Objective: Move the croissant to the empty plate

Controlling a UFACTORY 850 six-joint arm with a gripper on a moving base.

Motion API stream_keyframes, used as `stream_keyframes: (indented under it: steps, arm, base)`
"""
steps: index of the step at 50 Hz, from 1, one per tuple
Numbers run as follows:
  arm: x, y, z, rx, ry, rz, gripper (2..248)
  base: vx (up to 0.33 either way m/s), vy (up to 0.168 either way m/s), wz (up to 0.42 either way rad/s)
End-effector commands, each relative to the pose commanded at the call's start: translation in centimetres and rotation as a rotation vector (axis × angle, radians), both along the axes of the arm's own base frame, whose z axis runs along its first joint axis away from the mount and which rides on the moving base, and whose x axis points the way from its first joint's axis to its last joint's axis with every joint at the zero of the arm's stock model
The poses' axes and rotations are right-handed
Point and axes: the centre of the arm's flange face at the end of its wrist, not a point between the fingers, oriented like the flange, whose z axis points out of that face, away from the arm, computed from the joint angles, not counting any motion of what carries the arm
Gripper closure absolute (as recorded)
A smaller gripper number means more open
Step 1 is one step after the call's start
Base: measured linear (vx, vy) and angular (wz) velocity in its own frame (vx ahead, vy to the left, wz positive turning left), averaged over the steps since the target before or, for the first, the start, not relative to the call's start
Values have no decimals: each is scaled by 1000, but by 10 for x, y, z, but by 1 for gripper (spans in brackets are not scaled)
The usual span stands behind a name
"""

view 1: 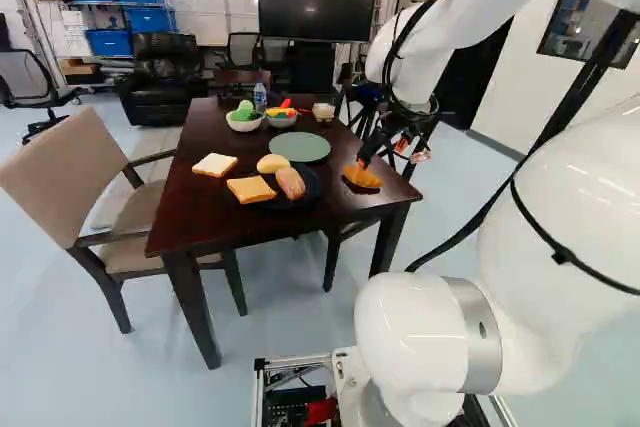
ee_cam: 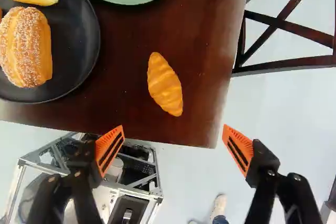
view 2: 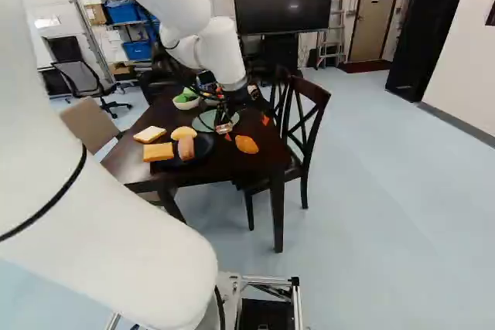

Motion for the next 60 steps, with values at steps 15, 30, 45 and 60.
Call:
stream_keyframes:
  steps: [15, 30, 45, 60]
  arm:
    - [20, -1, 0, 10, 44, 7, 3]
    - [40, -1, -1, 17, 93, 28, 3]
    - [59, 0, -2, -12, 148, 170, 3]
    - [82, 1, -2, -1, 199, 193, 3]
  base:
    - [0, 0, 0]
    - [0, 0, 0]
    - [0, 0, 0]
    - [0, 0, 0]
